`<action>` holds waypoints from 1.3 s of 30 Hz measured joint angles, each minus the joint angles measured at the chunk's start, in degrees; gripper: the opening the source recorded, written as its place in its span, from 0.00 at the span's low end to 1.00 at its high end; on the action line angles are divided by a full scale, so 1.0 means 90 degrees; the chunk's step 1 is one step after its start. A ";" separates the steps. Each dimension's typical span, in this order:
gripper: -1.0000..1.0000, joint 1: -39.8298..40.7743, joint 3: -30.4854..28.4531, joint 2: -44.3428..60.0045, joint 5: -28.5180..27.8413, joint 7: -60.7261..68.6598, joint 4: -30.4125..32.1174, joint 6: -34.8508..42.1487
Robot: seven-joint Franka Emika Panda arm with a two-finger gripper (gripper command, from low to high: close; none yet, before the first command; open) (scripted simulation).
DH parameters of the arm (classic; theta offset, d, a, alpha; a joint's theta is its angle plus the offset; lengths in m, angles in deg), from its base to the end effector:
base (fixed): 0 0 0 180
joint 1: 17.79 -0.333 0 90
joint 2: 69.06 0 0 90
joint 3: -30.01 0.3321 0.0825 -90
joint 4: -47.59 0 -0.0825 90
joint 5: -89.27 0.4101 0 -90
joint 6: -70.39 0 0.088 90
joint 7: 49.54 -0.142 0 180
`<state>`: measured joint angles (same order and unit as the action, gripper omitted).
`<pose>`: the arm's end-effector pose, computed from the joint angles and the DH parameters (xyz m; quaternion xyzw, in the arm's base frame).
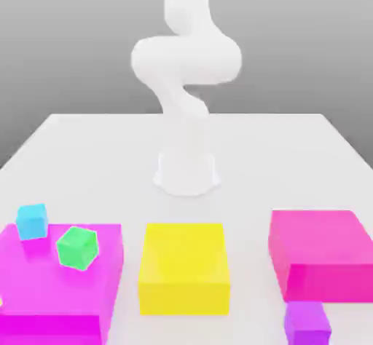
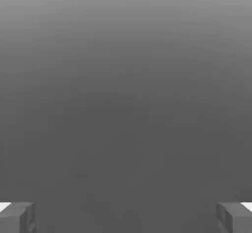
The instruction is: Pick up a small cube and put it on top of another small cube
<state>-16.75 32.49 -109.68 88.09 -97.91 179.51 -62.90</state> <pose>0.4187 0.0146 0.6650 -0.8579 0.3679 -0.3349 0.1284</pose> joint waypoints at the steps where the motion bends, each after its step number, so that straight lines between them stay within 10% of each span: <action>1: 0.50 0.0045 0.0117 0.0250 -0.0063 -0.0126 0.0006 -0.0070; 18: 0.50 0.0185 0.1465 0.4199 -0.1290 -0.2276 0.0109 -0.1181; 33: 0.50 -0.0688 0.1302 0.7502 -0.1740 -0.3463 0.0023 -0.2698; 34: 0.00 -0.0751 0.1225 0.7643 -0.1811 -0.3517 -0.0007 -0.2805; 39: 0.00 -0.0750 0.1226 0.7644 -0.1813 -0.3519 -0.0007 -0.2817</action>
<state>-23.50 43.53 -40.89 71.77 -129.59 179.45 -88.25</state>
